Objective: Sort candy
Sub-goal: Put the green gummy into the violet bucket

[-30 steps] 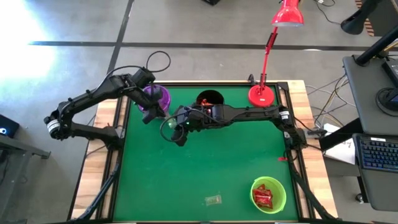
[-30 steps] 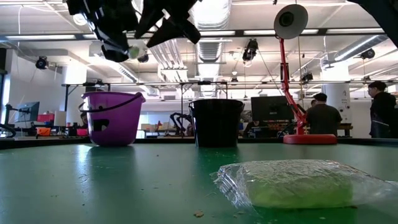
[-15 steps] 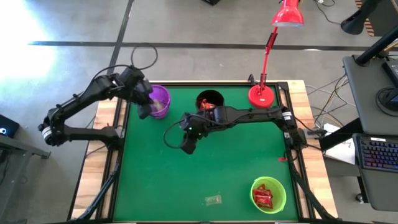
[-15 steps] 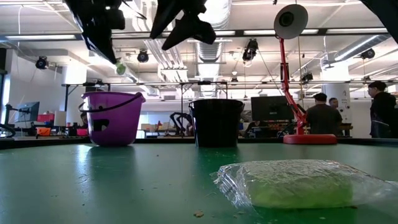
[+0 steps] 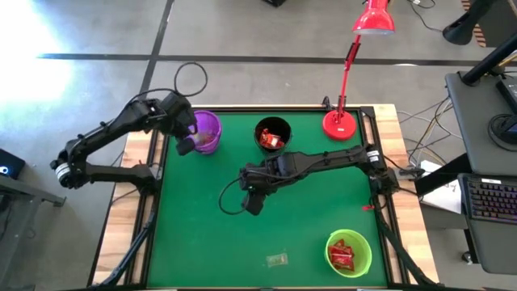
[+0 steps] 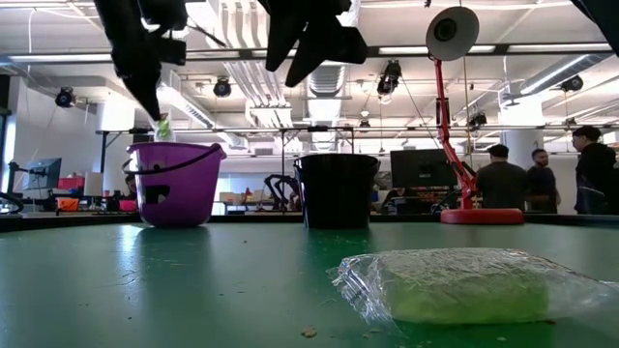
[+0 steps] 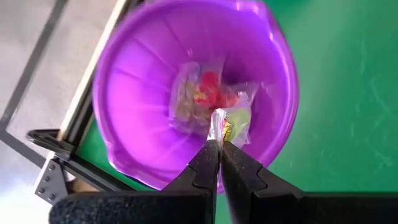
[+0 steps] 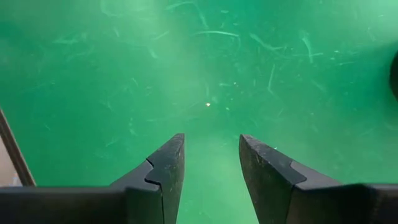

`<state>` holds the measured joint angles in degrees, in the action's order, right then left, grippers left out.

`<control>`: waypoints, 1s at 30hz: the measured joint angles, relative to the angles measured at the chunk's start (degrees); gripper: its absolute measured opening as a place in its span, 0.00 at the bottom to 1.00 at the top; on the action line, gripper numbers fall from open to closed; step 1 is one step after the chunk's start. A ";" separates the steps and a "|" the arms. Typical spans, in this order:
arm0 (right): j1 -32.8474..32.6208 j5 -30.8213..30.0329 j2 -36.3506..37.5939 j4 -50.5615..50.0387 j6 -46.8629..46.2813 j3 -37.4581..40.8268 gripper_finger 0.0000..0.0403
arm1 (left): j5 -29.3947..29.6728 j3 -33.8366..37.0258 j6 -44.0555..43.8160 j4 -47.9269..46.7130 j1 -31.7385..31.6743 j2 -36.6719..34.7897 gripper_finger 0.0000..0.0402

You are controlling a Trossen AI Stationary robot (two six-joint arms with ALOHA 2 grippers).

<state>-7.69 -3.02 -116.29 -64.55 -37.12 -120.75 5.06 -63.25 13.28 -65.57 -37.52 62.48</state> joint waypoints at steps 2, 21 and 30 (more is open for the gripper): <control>-0.34 0.03 -0.02 0.00 -0.44 0.02 0.36 | 0.00 1.60 0.37 0.58 0.00 0.44 0.00; -7.28 3.79 -0.09 -6.18 17.24 5.00 0.34 | -6.63 4.68 -7.96 0.60 2.47 -0.13 0.23; -13.42 7.98 -0.13 -1.18 21.23 12.87 0.29 | -7.65 2.13 -12.96 0.67 7.19 -1.65 0.23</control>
<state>-21.11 4.96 -116.42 -65.74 -15.89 -107.88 -2.59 -61.12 0.32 -64.90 -30.33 60.83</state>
